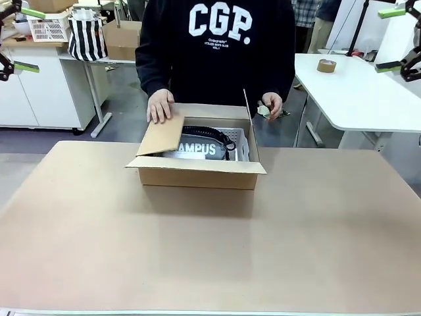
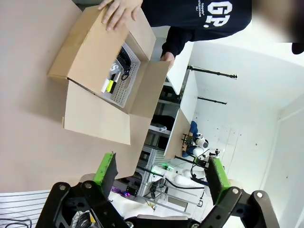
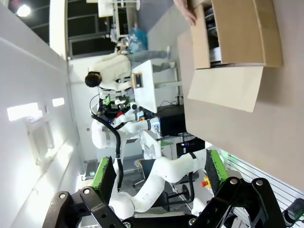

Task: Pack the gift set into the box.
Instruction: Press and hold the closed box until the human finishes sealing it.

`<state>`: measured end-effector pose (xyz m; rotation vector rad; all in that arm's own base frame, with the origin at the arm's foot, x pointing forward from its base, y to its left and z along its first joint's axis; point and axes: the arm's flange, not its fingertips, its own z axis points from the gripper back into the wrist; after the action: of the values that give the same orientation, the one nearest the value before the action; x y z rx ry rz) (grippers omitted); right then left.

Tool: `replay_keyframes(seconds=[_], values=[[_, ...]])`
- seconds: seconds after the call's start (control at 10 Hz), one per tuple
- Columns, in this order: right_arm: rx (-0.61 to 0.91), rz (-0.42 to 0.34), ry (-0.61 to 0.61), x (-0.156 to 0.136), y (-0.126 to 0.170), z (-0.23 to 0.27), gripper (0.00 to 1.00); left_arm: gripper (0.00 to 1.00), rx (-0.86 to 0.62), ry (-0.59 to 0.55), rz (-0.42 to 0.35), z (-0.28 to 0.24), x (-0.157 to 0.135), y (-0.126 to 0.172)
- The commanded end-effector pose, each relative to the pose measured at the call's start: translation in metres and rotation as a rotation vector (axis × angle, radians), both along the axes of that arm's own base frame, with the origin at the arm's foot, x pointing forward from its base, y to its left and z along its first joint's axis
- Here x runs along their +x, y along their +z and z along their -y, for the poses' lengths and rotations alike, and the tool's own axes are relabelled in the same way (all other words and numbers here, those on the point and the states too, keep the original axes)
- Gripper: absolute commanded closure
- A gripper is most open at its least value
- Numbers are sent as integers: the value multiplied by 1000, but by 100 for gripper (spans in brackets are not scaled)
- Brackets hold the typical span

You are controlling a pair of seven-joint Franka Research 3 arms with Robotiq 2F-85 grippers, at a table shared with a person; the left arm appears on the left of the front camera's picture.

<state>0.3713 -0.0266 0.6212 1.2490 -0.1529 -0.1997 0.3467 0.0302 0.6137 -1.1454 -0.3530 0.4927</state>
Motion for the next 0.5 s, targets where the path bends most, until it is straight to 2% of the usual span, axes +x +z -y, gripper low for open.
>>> replay_keyframes(seconds=[0.0,0.4], values=[[-10,-9,9,-1,2,2,0,0,-9,-12,10,-1,-1,0],[-10,-9,9,-1,2,2,0,0,-9,-12,10,-1,-1,0]])
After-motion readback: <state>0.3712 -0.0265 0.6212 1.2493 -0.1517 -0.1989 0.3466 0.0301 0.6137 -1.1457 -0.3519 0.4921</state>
